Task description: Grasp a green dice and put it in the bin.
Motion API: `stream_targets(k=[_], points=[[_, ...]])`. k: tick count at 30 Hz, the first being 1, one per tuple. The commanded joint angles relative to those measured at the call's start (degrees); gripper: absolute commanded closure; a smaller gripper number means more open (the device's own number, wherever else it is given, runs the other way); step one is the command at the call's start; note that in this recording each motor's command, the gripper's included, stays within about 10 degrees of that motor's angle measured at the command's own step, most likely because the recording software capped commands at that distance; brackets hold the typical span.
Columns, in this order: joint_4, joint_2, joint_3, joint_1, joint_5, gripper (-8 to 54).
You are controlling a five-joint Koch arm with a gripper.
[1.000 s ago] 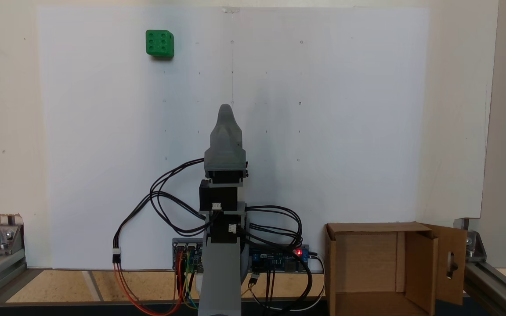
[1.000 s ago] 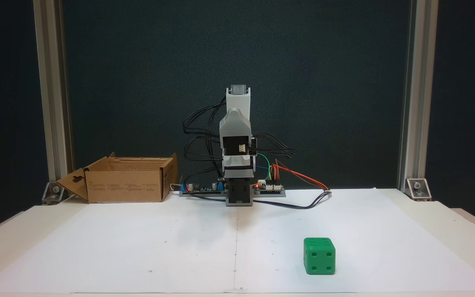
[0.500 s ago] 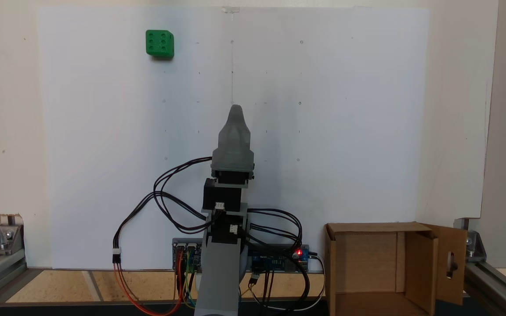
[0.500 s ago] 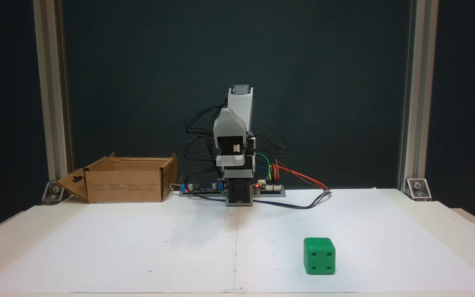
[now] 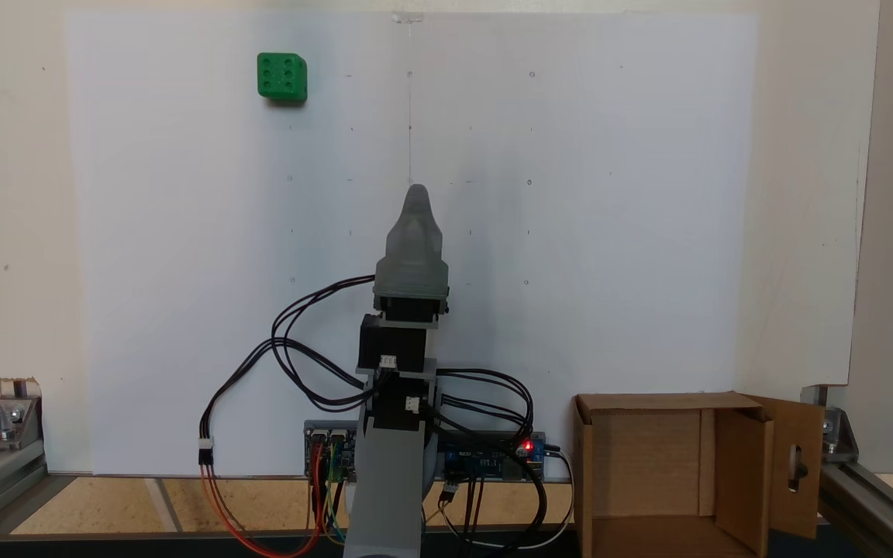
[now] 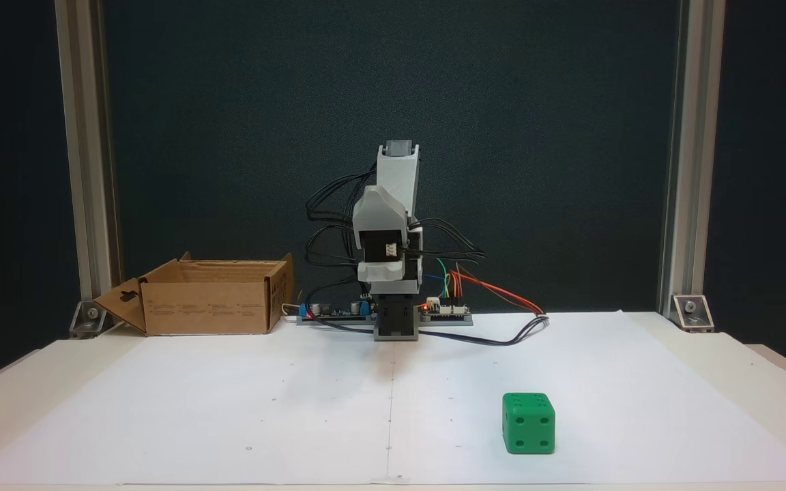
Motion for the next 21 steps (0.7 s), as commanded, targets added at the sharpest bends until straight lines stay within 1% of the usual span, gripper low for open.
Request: stream_targets(k=[1,11,21], points=[[0.6,6.1,2.8,0.4,1.2,1.4],[6.2,6.1,2.8,1.5,1.2,1.2],[6.2,6.1,2.8,1.5,1.2,1.2]])
